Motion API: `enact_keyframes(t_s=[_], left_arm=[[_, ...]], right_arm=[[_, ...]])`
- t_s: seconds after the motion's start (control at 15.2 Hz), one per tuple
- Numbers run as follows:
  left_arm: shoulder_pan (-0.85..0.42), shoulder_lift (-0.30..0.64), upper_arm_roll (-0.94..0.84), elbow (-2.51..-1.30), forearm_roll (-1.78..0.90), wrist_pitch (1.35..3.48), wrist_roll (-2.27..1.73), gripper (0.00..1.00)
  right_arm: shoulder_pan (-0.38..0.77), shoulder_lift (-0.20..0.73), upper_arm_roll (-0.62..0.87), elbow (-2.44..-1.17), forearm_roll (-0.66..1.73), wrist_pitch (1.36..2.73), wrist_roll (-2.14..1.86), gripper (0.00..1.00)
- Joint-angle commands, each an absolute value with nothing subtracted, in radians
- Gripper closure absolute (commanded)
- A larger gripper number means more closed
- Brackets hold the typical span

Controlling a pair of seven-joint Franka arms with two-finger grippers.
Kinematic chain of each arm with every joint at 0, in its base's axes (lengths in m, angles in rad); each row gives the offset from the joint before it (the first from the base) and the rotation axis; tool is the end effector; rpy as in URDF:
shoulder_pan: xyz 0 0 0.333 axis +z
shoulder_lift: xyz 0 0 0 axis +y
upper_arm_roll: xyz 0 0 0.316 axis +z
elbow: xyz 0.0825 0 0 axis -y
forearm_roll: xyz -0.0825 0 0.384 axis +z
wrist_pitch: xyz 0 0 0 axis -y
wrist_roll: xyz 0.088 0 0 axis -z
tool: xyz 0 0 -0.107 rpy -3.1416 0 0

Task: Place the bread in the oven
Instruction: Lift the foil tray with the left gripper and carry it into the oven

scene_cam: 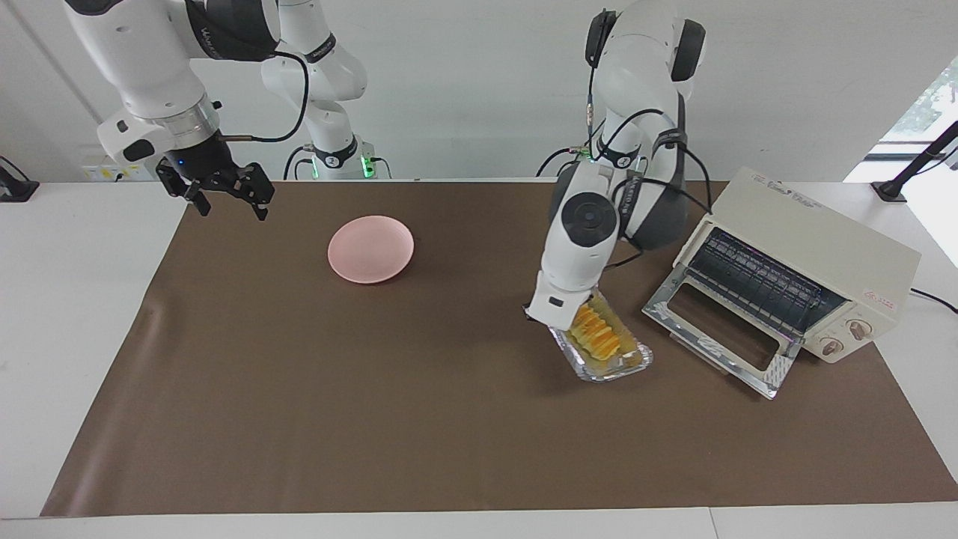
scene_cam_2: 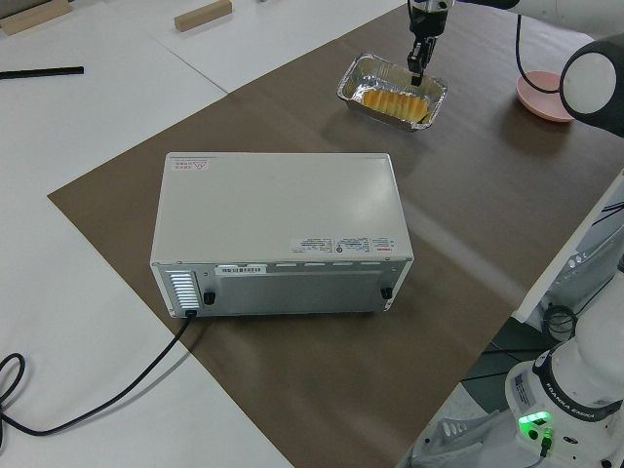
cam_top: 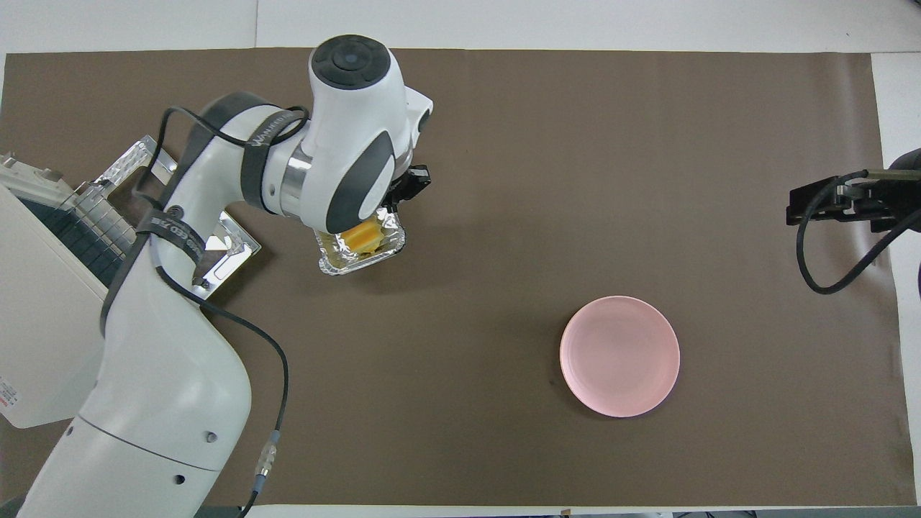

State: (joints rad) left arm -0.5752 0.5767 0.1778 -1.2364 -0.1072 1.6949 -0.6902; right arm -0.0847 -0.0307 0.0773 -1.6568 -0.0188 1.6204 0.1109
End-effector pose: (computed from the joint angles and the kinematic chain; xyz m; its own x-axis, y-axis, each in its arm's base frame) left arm 0.6370 -0.3102 0.4285 0.9539 0.2866 -0.0894 0.2817 -0.9574 -0.0639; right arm 0.5481 -0.0054 0.6050 0.9931 -0.1171 -0.0034 -0.1170 -0.9929 0.0217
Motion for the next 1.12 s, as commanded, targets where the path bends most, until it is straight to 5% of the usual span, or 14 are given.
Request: enact_keyframes(t_s=[0.0,0.33,1.05], left_arm=[[-0.565,0.548,0.262,-1.243,-0.129,1.64,-0.701,1.0],[-0.54,0.54,0.397,-1.288,-0.121,1.575,-0.699,1.0],[-0.374,0.479,0.405,-1.425,-0.115,1.568,-0.621,1.0]], right_arm=[[-0.094,-0.055,0.086,-1.686,-0.026,1.628,0.11,0.0],[-0.094,-0.055,0.086,-1.684,-0.025,1.628,0.11,0.0],[-0.094,-0.055,0.086,-1.684,-0.025,1.628,0.11,0.0]])
